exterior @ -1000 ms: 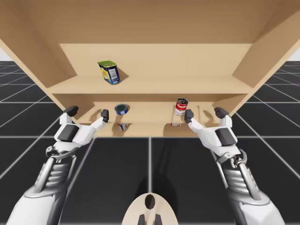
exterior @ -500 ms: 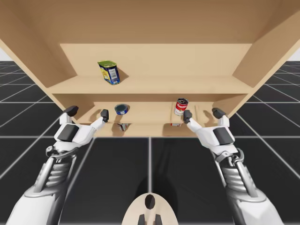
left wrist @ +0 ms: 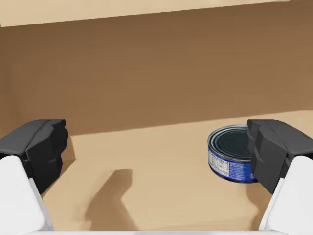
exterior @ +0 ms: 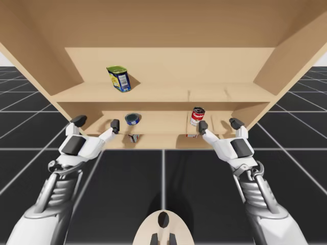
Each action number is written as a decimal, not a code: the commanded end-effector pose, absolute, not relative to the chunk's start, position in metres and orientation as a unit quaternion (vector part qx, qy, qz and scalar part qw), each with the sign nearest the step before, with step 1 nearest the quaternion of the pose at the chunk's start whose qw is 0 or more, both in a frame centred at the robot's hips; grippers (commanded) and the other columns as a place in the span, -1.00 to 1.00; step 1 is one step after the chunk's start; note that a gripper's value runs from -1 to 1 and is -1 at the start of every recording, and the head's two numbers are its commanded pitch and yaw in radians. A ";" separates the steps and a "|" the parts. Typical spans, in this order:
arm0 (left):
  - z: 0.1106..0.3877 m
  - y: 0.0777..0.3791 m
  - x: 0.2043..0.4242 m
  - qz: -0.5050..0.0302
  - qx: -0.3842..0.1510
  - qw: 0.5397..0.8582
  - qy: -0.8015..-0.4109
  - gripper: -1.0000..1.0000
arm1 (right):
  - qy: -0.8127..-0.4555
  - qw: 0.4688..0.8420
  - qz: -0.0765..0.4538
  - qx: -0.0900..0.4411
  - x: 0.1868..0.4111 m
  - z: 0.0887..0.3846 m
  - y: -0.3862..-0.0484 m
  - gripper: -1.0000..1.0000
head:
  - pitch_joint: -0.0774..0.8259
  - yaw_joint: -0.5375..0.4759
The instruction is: Find the tuna fish can on the shelf and bring it to me.
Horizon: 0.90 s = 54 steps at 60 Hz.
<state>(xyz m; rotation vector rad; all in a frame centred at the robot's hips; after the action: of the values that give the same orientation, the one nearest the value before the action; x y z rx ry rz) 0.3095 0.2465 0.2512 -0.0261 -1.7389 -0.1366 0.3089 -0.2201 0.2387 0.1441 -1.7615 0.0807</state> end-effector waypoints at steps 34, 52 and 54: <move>0.252 0.188 0.348 -0.090 -0.118 0.705 -0.693 -1.00 | -0.771 0.632 0.030 0.066 0.308 0.240 -0.223 -1.00 | 0.11 0.56; 0.223 0.172 0.395 -0.079 -0.094 0.737 -0.664 -1.00 | -0.772 0.631 0.027 0.067 0.308 0.241 -0.226 -1.00 | 0.13 0.54; 0.221 0.172 0.398 -0.078 -0.092 0.740 -0.662 -1.00 | -0.772 0.631 0.027 0.067 0.308 0.241 -0.226 -1.00 | 0.13 0.54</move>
<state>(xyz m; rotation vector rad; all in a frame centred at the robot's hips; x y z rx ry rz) 0.3792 0.1847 0.2374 -0.1899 -1.4966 -0.1985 0.3082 -0.2260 0.2413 0.1465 -1.7685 0.0702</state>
